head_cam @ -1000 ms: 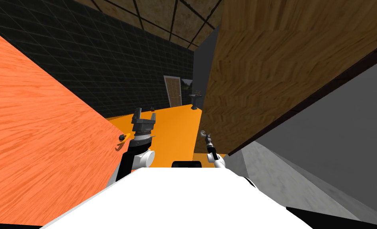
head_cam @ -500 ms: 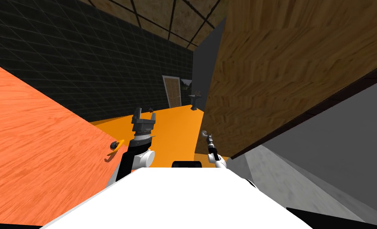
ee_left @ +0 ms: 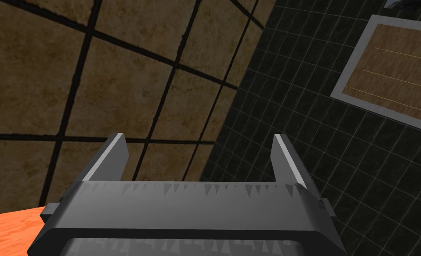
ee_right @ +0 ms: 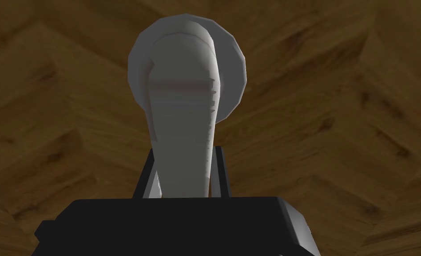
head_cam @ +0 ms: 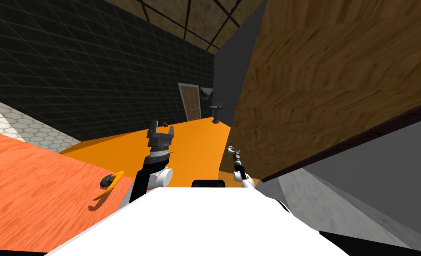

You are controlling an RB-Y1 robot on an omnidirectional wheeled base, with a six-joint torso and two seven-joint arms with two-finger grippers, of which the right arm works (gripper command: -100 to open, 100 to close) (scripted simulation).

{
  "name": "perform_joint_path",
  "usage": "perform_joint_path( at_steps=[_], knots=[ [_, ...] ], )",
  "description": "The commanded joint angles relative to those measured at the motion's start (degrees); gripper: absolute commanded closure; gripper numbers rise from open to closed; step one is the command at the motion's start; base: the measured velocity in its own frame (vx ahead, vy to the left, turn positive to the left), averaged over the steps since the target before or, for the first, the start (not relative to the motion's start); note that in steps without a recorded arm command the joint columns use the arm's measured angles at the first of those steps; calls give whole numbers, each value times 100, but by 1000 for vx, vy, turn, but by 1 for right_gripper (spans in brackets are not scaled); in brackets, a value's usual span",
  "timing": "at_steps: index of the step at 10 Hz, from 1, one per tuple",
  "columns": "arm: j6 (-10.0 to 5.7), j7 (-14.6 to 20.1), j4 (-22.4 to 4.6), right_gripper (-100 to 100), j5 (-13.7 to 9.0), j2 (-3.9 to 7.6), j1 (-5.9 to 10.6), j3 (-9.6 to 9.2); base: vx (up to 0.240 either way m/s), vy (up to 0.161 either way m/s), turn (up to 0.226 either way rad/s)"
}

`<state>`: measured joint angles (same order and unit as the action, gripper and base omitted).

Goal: Push the door open

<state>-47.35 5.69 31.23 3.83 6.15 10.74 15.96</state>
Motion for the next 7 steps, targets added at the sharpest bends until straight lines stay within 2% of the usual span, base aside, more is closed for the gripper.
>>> perform_joint_path(
  at_steps=[1,3,7],
  knots=[
    [57,-32,119,100,-34,-32,-45,52,165,66,-44],
    [66,-36,111,100,-50,-7,-73,85,122,45,-41],
    [66,-120,111,100,-173,31,-86,295,153,30,-39]
  ],
)
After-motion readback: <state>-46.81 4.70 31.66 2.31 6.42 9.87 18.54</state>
